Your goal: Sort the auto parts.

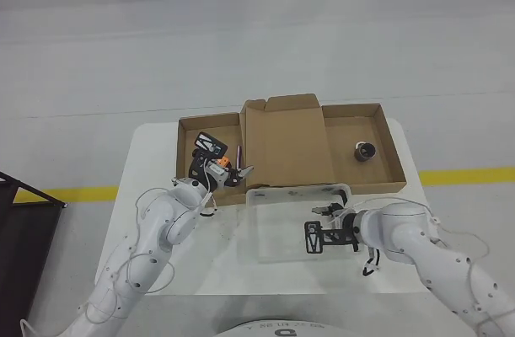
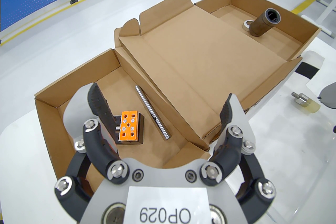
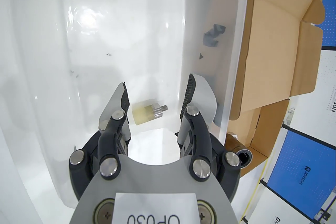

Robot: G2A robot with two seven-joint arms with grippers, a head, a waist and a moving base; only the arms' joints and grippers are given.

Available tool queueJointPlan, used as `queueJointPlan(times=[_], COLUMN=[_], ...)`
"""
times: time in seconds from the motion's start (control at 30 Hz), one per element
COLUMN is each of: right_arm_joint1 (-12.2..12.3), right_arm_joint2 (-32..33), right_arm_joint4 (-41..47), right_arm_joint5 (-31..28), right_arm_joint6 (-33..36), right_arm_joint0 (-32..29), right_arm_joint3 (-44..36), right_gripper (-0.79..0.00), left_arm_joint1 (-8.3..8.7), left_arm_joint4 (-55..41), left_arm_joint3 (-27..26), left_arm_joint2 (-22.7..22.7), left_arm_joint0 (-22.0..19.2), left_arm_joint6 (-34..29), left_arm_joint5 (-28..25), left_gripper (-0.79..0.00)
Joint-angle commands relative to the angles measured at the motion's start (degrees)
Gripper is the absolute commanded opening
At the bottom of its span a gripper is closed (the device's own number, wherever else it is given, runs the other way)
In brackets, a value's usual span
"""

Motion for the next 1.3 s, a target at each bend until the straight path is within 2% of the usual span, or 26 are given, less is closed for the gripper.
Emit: queueJointPlan(times=[0.0, 0.07, 0.2, 0.33, 0.4, 0.7, 0.8, 0.87, 0.9, 0.93, 1.07, 1.27], right_arm_joint1=[-0.07, -0.13, -0.2, -0.3, -0.36, -0.81, -1.08, -1.21, -1.28, -1.34, -1.52, -1.81], right_arm_joint2=[-0.33, -0.54, -1.03, -1.43, -1.6, -3.35, -4.06, -4.34, -4.49, -4.64, -5.14, -6.24], right_arm_joint4=[0.06, 0.18, 0.11, 0.33, 0.38, 0.02, 0.36, 0.72, 0.91, 1.15, 1.64, 2.09], right_arm_joint5=[-0.62, -0.91, -1.8, -2.11, -1.92, -1.34, -1.12, -0.99, -1.04, -1.08, -1.39, -1.77], right_arm_joint6=[0.39, 0.91, 2.08, 2.95, 3.48, 7.11, 8.82, 9.6, 10.02, 10.37, 11.97, 13.74], right_arm_joint0=[0.42, 0.69, 0.99, 1.29, 1.41, 2.35, 3.22, 3.68, 3.94, 4.18, 4.92, 5.71], right_arm_joint3=[0.39, 0.79, 1.33, 1.8, 2.06, 3.23, 3.81, 4.16, 4.3, 4.45, 4.96, 5.82], right_gripper=[-0.36, -0.394, -0.406, -0.397, -0.348, -0.366, -0.329, -0.259, -0.188, -0.179, -0.16, -0.212], left_arm_joint1=[0.0, 0.0, 0.0, 0.0, 0.0, 0.0, 0.0, 0.0, 0.0, 0.0, 0.0, 0.0], left_arm_joint4=[0.0, 0.0, 0.0, 0.0, 0.0, 0.0, 0.0, 0.0, 0.0, 0.0, 0.0, 0.0], left_arm_joint3=[0.0, 0.0, 0.0, 0.0, 0.0, 0.0, 0.0, 0.0, 0.0, 0.0, 0.0, 0.0], left_arm_joint2=[0.0, 0.0, 0.0, 0.0, 0.0, 0.0, 0.0, 0.0, 0.0, 0.0, 0.0, 0.0], left_arm_joint0=[0.0, 0.0, 0.0, 0.0, 0.0, 0.0, 0.0, 0.0, 0.0, 0.0, 0.0, 0.0], left_arm_joint6=[0.0, 0.0, 0.0, 0.0, 0.0, 0.0, 0.0, 0.0, 0.0, 0.0, 0.0, 0.0], left_arm_joint5=[0.0, 0.0, 0.0, 0.0, 0.0, 0.0, 0.0, 0.0, 0.0, 0.0, 0.0, 0.0], left_gripper=[0.0, 0.0, 0.0, 0.0, 0.0, 0.0, 0.0, 0.0, 0.0, 0.0, 0.0, 0.0])
